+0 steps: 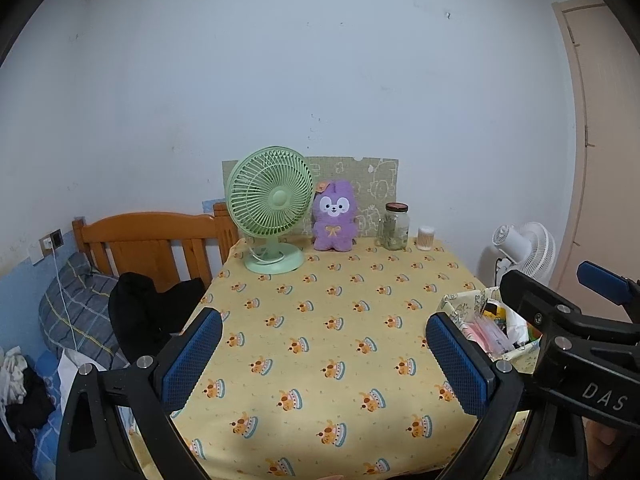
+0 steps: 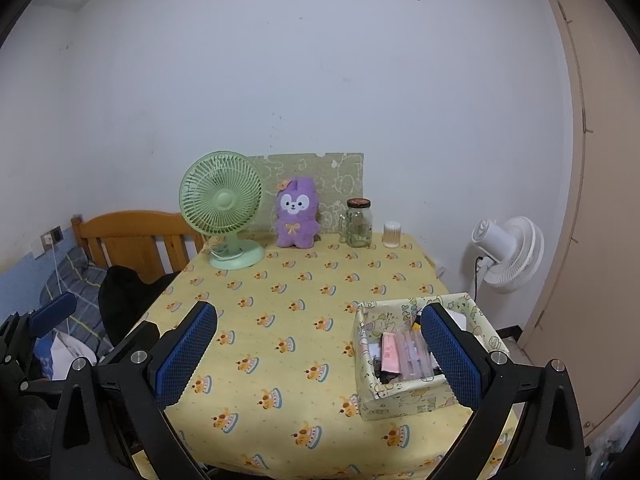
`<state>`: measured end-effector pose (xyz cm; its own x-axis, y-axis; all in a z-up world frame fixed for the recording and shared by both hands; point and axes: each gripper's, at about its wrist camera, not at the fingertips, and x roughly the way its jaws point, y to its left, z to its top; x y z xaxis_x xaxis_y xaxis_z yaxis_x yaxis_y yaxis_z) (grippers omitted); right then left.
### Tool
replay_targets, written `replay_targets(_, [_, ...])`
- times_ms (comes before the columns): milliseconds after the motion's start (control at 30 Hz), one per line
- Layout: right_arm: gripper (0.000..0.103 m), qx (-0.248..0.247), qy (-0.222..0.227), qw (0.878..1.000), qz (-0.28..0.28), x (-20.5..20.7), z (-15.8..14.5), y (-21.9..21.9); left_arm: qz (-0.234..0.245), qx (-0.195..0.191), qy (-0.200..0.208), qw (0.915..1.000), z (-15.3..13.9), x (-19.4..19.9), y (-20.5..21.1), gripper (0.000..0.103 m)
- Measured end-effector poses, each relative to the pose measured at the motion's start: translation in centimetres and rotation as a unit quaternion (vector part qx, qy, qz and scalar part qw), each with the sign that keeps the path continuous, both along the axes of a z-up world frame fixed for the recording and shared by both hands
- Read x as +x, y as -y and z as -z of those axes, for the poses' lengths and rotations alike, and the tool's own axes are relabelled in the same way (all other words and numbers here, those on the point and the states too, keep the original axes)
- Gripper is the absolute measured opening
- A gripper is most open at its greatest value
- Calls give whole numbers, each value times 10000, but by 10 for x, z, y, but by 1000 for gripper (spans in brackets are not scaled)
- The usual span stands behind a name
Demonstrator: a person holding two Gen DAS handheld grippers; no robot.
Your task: Organize soft objects
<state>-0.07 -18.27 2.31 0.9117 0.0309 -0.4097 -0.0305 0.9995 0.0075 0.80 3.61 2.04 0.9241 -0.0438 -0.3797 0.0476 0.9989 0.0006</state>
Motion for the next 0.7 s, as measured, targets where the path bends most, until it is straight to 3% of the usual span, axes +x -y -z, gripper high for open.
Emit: replay_targets(700, [103,52,-39,10000,-51,6,3,2,1,34,-5,10000,1,2,2,103])
